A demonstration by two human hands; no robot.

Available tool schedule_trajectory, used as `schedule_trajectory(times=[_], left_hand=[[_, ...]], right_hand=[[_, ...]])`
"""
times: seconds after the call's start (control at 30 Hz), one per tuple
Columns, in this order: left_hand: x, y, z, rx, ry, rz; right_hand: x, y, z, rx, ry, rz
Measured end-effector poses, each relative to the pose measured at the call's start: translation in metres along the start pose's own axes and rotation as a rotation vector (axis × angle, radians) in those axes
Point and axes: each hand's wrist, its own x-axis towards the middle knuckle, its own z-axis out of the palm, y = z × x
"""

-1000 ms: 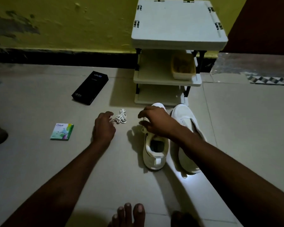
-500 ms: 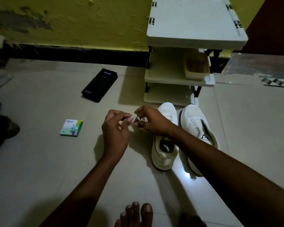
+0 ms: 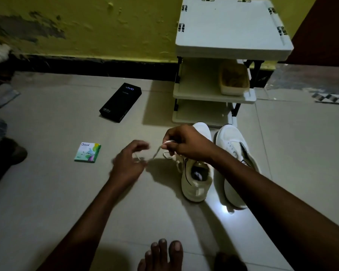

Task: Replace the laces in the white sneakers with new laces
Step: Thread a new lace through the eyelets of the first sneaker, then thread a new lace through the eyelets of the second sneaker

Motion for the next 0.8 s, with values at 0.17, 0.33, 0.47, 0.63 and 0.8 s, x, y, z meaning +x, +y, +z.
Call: schedule_trajectory(times=[0.17,0.33,0.47,0.63,0.8], left_hand=[[-0.011,0.030,0.017,-0.574,-0.234,0.052],[-0.013,-0.014,0.025,-0.329,0.080,-0.333],[-0.023,-0.015,0.017,-0.064,0.076,-0.129],[-0.031,0.046,0.022,-0.511,-0.303,0.131],[-0.025,-0.016,0.016,0.045,0.059,-0.258]], right_hand=[[-0.002,-0.013,-0.001,-0.034,0.057,-0.063],[-0.010,-0.005,-0.016,0.113,0.190,0.004],[-0.015,-0.013,-0.013,0.095,0.044,-0.041],[-0.019,-0.025,-0.008,0.100,0.072,-0.064],[-0.031,-0.014,-0.039,0.107,0.206,0.030]])
